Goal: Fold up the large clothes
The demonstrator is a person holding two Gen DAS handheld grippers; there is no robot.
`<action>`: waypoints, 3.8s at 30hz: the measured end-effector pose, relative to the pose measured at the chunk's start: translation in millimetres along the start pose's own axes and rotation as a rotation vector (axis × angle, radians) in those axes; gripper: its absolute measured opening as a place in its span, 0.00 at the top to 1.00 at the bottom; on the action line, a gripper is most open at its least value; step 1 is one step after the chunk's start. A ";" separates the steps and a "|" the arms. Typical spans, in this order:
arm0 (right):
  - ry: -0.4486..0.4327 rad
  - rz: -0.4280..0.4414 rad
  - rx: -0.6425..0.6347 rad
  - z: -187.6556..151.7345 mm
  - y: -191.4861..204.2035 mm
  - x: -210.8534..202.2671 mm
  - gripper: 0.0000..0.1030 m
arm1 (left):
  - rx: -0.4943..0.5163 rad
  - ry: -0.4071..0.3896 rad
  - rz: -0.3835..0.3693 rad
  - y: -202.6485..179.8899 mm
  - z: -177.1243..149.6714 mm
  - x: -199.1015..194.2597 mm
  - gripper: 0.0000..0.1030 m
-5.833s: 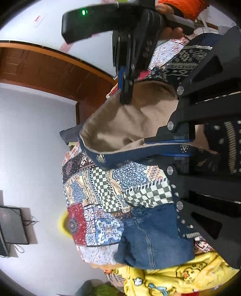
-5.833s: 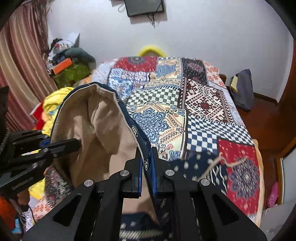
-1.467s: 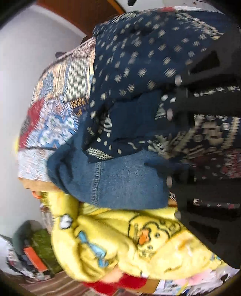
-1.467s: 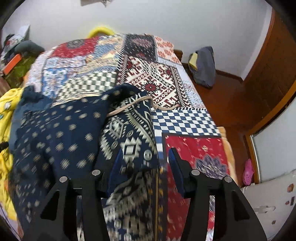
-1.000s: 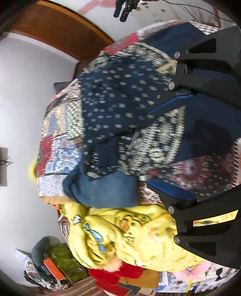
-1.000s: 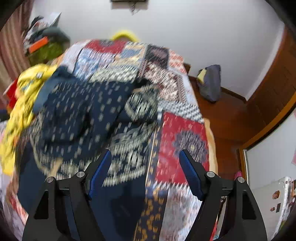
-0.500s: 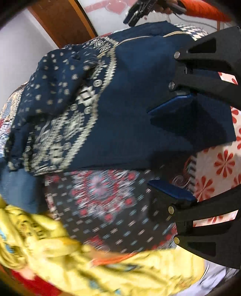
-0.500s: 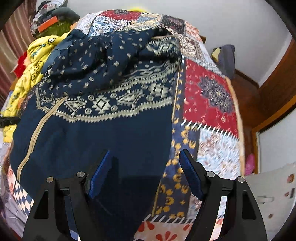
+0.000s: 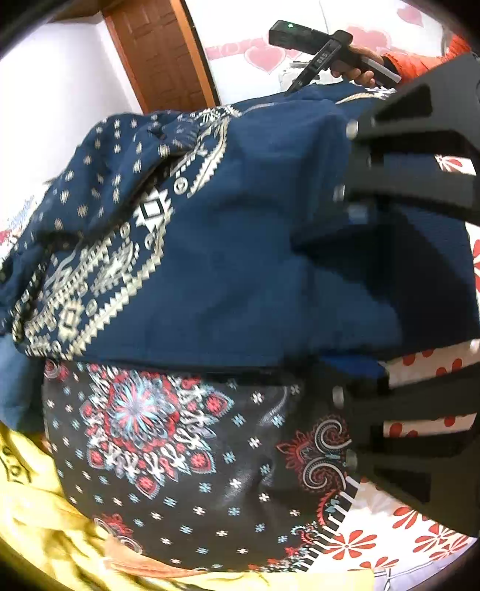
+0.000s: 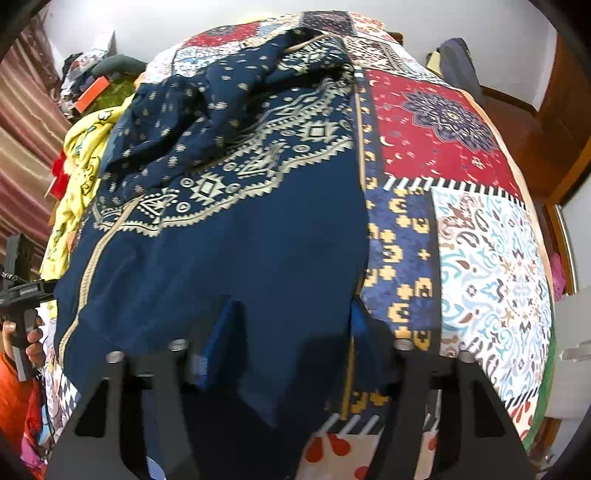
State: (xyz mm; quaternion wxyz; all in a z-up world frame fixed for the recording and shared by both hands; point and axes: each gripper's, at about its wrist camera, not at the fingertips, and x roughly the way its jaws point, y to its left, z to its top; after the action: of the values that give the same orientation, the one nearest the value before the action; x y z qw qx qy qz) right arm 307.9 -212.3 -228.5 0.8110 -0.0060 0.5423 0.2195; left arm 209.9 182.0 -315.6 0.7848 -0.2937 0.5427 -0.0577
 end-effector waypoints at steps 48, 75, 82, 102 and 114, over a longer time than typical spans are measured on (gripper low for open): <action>-0.212 -0.197 -0.095 236.8 10.3 84.4 0.86 | 0.210 -0.328 0.300 -36.1 269.7 46.5 0.93; -0.166 -0.140 -0.307 157.0 108.0 59.3 0.53 | 0.489 -0.277 0.424 -133.8 176.4 49.3 0.33; -0.236 -0.221 -0.389 189.4 113.9 75.9 0.52 | 0.458 -0.322 0.401 -119.5 226.5 46.5 0.30; -0.366 -0.274 -0.339 259.0 124.1 52.6 0.46 | 0.393 -0.469 0.453 -136.0 299.8 -0.6 0.28; -0.229 -0.231 -0.343 219.2 92.1 96.3 0.30 | 0.392 -0.344 0.359 -112.1 228.8 60.2 0.24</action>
State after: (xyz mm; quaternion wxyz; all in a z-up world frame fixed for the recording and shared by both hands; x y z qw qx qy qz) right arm 497.0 -41.2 -202.1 0.8741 -0.1808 0.3971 0.2135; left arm 462.5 156.5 -251.6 0.9044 -0.0416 0.4237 0.0288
